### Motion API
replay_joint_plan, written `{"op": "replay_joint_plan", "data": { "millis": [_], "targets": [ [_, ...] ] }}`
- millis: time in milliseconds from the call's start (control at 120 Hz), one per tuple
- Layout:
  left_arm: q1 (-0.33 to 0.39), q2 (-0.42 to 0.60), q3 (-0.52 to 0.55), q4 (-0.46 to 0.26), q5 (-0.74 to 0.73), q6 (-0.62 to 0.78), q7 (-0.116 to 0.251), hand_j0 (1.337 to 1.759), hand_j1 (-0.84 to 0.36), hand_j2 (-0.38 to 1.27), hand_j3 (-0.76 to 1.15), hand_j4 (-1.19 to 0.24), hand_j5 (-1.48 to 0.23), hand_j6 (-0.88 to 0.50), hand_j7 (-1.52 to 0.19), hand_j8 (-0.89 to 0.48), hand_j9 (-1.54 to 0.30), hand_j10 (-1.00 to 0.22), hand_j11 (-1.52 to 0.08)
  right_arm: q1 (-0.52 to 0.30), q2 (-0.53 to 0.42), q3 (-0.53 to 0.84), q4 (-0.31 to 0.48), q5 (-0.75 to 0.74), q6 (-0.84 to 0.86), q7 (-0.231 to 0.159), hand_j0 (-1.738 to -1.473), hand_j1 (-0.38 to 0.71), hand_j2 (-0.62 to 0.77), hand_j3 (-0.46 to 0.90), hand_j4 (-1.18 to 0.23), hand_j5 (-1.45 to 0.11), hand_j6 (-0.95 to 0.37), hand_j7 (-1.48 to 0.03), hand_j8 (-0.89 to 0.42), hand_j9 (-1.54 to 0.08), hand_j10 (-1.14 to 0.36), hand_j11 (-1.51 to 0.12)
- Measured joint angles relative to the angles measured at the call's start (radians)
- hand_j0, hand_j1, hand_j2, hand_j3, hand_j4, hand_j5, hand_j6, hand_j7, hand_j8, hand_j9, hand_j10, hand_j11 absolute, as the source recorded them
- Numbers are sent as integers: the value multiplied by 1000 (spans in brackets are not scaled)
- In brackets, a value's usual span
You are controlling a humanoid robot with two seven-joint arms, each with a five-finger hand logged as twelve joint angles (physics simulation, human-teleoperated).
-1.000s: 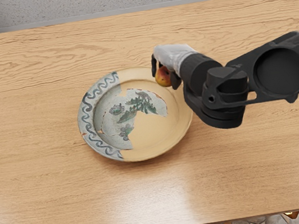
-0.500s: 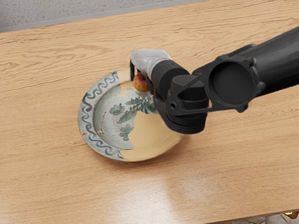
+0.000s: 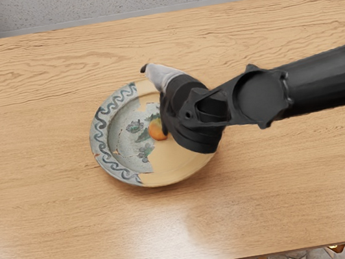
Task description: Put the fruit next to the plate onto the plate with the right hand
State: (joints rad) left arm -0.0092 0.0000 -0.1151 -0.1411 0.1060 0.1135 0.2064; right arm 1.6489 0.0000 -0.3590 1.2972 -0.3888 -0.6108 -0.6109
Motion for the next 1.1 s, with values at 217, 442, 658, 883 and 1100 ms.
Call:
{"op": "replay_joint_plan", "data": {
  "millis": [217, 442, 658, 883, 1100],
  "targets": [
    [0, 0, 0, 0, 0, 0, 0, 1658, 334, 3, 0, -13, -16, -13, -16, -13, -16, -13, -16, -424, 0, 725, -24, 91, 360, 0, -1658, -311, 18, 0, -37, -52, -28, -52, -31, -52, -39, -52],
    [0, 0, 0, 0, 0, 0, 0, 1658, 334, 3, 0, -13, -16, -13, -16, -13, -16, -13, -16, -704, -175, 1014, -80, 499, 1029, 0, -1658, -336, 6, 0, -12, -17, -9, -17, -10, -17, -13, -17],
    [0, 0, 0, 0, 0, 0, 0, 1658, 334, 3, 0, -13, -16, -13, -16, -13, -16, -13, -16, -786, -496, 1026, -74, 725, 1198, 0, -1658, -345, 2, 0, -4, -6, -2, -6, -3, -6, -4, -6],
    [0, 0, 0, 0, 0, 0, 0, 1658, 334, 3, 0, -13, -17, -13, -16, -13, -16, -13, -16, -820, -751, 1026, -74, 830, 1219, 0, -1658, -348, 1, 0, 0, -2, 1, -2, 1, -2, 0, -2],
    [-8, 0, 0, 0, 0, 0, 0, 1658, 334, 3, 0, -13, -17, -13, -17, -13, -17, -13, -16, -876, -977, 1024, -82, 928, 1222, 0, -1658, -349, 1, 0, 0, 0, 4, -1, 3, 0, 2, 0]
  ]
}}
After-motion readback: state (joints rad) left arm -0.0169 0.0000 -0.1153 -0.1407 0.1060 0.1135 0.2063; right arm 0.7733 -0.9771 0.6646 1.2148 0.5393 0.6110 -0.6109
